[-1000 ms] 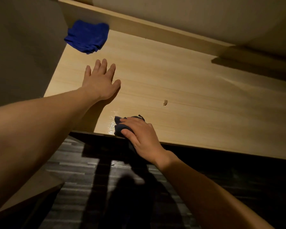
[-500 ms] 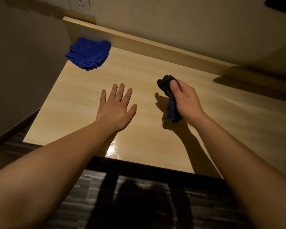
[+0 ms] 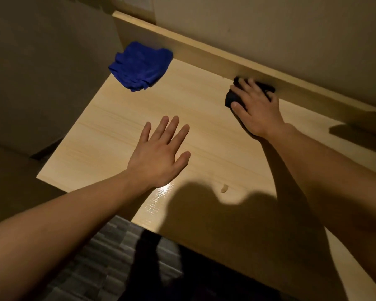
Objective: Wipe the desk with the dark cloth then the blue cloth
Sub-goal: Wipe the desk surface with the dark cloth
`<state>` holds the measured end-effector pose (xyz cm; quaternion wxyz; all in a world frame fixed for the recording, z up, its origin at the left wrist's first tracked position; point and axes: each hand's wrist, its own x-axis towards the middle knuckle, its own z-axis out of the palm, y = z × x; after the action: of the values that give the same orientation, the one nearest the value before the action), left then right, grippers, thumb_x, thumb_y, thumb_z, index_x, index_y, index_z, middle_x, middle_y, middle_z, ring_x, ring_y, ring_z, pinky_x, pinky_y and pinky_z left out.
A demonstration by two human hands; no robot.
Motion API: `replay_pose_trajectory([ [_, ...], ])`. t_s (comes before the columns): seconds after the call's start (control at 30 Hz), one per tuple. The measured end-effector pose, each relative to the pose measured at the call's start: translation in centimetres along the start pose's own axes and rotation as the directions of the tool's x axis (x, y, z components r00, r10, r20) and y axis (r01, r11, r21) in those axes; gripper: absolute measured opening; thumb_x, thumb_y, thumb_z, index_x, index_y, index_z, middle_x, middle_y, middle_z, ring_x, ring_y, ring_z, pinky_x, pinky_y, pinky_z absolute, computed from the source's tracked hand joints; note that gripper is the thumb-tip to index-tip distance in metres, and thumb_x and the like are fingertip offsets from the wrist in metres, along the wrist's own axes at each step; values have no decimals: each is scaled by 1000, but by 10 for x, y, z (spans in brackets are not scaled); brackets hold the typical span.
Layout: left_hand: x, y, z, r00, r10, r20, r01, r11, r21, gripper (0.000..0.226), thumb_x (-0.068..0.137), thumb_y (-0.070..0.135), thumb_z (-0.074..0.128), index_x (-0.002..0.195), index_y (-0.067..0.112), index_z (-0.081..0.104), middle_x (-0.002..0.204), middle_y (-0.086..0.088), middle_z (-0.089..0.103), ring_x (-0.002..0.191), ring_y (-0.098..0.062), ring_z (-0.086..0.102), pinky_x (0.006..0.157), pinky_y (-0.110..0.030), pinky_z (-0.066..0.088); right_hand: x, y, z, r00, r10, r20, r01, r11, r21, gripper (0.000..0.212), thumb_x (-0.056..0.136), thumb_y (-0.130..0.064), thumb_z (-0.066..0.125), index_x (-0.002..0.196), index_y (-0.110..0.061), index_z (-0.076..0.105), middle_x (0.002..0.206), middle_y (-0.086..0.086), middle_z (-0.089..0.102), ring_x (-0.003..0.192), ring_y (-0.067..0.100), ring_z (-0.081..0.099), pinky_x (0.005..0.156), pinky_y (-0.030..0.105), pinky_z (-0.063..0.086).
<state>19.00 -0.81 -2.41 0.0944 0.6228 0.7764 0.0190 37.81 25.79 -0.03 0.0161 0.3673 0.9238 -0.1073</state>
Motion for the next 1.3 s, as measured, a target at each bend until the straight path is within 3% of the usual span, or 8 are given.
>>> replay_pose_trajectory([
  [0.4, 1, 1, -2, 1000, -19, 23, 18, 1000, 17, 73, 107, 67, 13, 171, 36, 1, 180, 2, -9, 165, -21, -14, 131, -57, -3, -28, -14, 11, 998, -28, 56, 30, 999, -25, 58, 105, -61, 17, 161, -46, 17, 174, -10, 12, 160, 24, 4, 123, 64, 9],
  [0.73, 1, 0, -7, 1000, -11, 23, 11, 1000, -11, 75, 106, 67, 12, 171, 34, 0, 180, 0, -8, 165, -22, -13, 131, -58, -3, -122, -68, 28, 994, -89, 60, 87, 996, 31, 55, 109, -53, 21, 162, -41, 25, 173, -14, 15, 160, 15, 7, 122, 45, 16],
  [1.07, -1, 0, -10, 1000, 22, 3, -22, 999, -26, 77, 104, 67, 9, 172, 30, 4, 181, -5, -2, 166, -27, -7, 130, -61, -2, -213, -136, 51, 996, -64, 56, 59, 995, 84, 52, 112, -48, 25, 163, -38, 25, 173, -13, 15, 160, 11, 5, 119, 38, 16],
  [1.3, -5, -1, -11, 999, 35, -10, -35, 998, -44, 77, 104, 66, 12, 172, 29, 8, 181, -6, 2, 166, -29, -4, 130, -61, -1, -259, -174, 63, 996, -75, 49, 66, 984, 168, 51, 110, -47, 31, 160, -35, 36, 170, -11, 26, 159, 14, 15, 111, 38, 25],
])
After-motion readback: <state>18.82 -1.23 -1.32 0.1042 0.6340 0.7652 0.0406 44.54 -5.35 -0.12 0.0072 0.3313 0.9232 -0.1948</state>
